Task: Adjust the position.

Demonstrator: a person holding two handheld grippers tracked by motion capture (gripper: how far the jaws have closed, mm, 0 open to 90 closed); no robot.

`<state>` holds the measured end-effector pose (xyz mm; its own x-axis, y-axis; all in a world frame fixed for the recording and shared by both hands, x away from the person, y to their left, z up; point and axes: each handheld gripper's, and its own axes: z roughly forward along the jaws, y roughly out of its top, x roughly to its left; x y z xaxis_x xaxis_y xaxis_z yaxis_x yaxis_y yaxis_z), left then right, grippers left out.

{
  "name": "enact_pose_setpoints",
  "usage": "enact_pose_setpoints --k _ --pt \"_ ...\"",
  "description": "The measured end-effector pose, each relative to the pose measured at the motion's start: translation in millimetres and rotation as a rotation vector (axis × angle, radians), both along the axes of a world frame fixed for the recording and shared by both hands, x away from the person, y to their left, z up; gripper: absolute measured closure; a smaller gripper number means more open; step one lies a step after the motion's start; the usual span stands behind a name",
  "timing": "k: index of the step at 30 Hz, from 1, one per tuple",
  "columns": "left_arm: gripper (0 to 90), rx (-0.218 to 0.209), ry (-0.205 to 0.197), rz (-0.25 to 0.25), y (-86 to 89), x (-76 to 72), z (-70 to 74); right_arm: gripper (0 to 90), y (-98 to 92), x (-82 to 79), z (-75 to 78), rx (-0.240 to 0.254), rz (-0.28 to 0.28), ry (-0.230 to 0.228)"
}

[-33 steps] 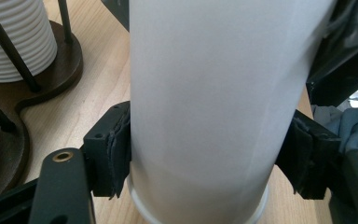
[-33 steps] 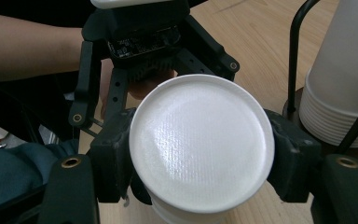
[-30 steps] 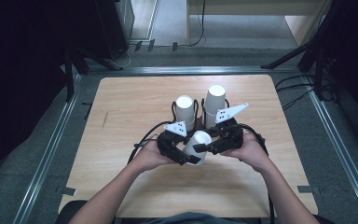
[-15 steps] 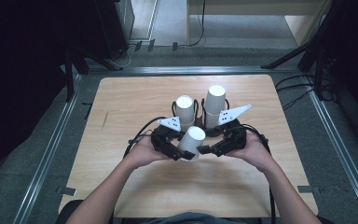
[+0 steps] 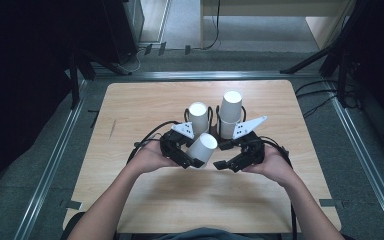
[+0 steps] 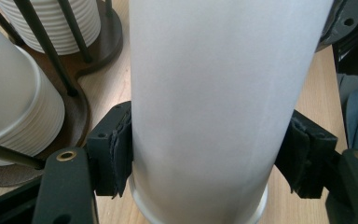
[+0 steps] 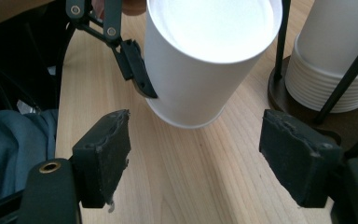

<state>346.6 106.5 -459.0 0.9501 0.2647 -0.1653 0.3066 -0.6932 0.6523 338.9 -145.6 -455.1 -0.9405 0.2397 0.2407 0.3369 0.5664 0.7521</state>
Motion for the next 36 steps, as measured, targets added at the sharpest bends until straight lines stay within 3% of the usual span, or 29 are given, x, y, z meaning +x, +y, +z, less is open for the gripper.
enact_pose_setpoints --k 8,13,17,23,36 --pt "29.1 0.067 -0.019 -0.059 -8.5 6.2 7.2 25.7 -4.5 1.0 0.9 0.008 -0.028 -0.018" --pt "29.1 0.095 -0.011 -0.086 -13.0 9.0 9.9 26.0 -4.3 1.0 3.0 0.018 -0.03 -0.031" --pt "29.1 0.103 -0.003 -0.098 -16.3 11.2 7.9 26.3 -4.0 1.4 2.7 0.015 -0.03 -0.041" --pt "28.7 0.173 0.001 -0.147 -24.2 6.8 -0.8 26.5 0.0 2.2 0.7 0.005 -0.019 -0.04" --pt "28.7 0.178 0.004 -0.21 -33.3 -0.8 -6.8 30.9 14.5 -1.7 -3.5 -0.016 0.044 -0.028"
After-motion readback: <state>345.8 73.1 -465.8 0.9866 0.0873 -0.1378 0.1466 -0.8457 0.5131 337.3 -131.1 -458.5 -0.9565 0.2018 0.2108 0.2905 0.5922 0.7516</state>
